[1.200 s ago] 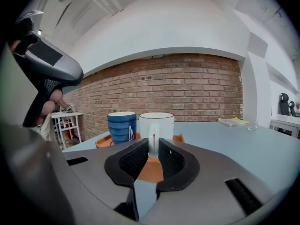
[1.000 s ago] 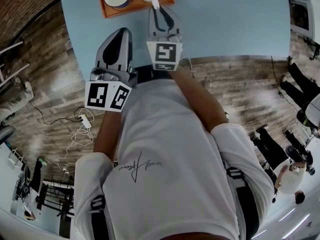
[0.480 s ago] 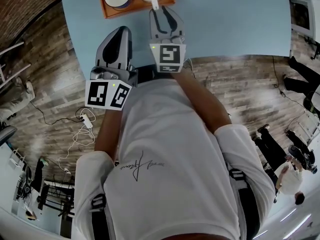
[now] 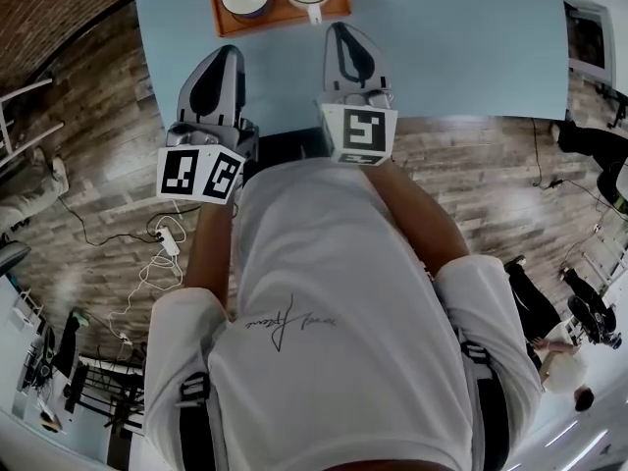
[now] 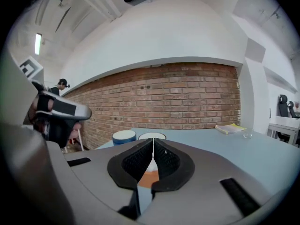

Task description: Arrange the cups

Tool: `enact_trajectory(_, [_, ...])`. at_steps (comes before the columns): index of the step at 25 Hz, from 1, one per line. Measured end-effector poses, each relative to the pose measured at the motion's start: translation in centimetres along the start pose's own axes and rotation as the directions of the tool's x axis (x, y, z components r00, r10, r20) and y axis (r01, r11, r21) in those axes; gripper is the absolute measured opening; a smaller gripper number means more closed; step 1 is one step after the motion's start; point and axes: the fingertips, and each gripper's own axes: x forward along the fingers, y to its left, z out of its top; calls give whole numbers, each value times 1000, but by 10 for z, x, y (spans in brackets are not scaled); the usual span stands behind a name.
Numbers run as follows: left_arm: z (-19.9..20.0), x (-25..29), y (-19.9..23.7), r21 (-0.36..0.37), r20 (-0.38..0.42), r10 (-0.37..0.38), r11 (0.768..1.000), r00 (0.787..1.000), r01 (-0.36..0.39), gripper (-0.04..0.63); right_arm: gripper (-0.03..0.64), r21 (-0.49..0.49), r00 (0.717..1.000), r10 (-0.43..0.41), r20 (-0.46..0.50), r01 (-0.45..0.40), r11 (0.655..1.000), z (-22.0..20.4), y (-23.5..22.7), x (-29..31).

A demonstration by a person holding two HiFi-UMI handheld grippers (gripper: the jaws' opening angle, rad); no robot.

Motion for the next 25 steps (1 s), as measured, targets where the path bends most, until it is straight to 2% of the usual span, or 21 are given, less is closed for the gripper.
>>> enact_trajectory(3, [2, 2, 9, 31, -6, -19, 999, 1000, 19, 8, 21, 24, 998, 63, 24, -64, 998, 19, 5, -1])
enact_trajectory(7, [4, 11, 25, 89, -38, -86, 992, 996, 89, 8, 21, 54, 987, 152, 52, -155, 986, 36, 19, -1])
enact_trajectory(11, [7, 24, 44, 190, -101, -166, 965, 981, 183, 9, 21, 68, 978, 199, 69, -203, 977, 44, 32, 1])
enact_trajectory(16, [8, 36, 68, 246, -168, -241, 929, 956, 277, 9, 21, 77, 974, 216, 75, -221, 972, 51, 52, 0])
enact_trajectory(19, [2, 47, 80, 269, -219, -287, 901, 933, 340, 9, 21, 73, 976, 206, 66, -210, 975, 52, 61, 0])
enact_trajectory(22, [-7, 61, 87, 272, -279, -350, 864, 894, 423, 14, 21, 70, 981, 189, 52, -192, 979, 50, 67, 1])
enact_trajectory(24, [-11, 67, 92, 261, -302, -382, 848, 873, 461, 97, 21, 71, 983, 179, 43, -181, 981, 47, 70, 0])
enact_trajectory(25, [-11, 70, 95, 258, -311, -393, 841, 865, 475, 107, 21, 73, 984, 174, 40, -177, 982, 46, 71, 1])
